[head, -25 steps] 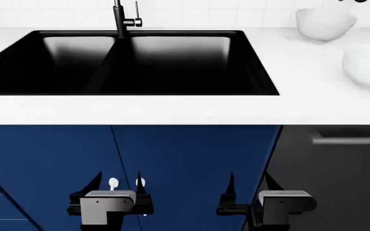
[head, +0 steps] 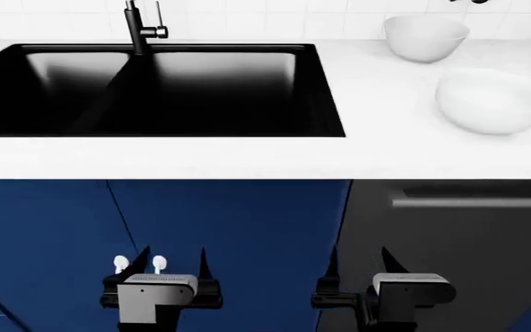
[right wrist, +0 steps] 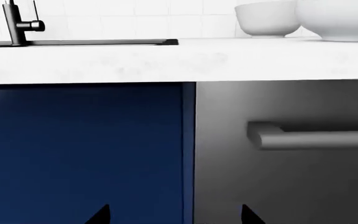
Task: Stack the bowls in the sink.
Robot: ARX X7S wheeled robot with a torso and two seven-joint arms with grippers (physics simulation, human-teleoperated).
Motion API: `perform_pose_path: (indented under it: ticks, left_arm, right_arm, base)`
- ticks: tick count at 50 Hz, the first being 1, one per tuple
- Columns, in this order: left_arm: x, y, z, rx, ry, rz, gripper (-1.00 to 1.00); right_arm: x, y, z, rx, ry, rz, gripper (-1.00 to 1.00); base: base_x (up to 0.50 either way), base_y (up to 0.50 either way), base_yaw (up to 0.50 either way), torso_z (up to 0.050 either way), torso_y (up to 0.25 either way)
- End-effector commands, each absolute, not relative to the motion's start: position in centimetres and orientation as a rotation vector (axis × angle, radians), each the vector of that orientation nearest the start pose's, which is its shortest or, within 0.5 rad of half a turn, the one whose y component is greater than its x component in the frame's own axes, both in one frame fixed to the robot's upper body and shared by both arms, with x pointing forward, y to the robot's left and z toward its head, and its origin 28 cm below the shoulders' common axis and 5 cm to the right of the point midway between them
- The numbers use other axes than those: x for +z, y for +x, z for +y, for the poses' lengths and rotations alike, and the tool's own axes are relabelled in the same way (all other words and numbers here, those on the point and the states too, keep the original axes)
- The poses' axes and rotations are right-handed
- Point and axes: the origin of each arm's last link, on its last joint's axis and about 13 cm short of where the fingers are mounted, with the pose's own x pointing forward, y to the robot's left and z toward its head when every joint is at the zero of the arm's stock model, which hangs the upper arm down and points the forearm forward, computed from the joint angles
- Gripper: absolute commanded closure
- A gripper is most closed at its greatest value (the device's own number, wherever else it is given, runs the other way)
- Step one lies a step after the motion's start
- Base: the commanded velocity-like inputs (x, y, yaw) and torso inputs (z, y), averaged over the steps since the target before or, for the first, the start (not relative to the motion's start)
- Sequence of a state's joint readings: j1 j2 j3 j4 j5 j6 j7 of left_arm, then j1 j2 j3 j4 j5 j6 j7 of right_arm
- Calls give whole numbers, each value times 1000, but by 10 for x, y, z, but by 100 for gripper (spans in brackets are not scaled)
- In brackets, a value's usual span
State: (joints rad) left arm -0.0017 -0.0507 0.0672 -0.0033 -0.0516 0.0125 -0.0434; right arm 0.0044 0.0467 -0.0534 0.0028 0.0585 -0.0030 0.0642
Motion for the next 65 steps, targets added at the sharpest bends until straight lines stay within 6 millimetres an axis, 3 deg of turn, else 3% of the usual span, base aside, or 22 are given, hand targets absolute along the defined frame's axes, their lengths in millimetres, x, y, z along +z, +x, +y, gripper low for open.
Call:
perform_pose_path:
  ticks: [1, 65]
  left_arm:
    - [14, 210, 203, -28, -3, -8, -100]
    - [14, 210, 203, -41, -8, -3, -100]
  right_arm:
    - [13, 211, -97, -17, 19, 7, -100]
    - [13, 212, -97, -12, 34, 24, -100]
  base:
    - [0, -500, 0, 0, 0]
    - [0, -500, 0, 0, 0]
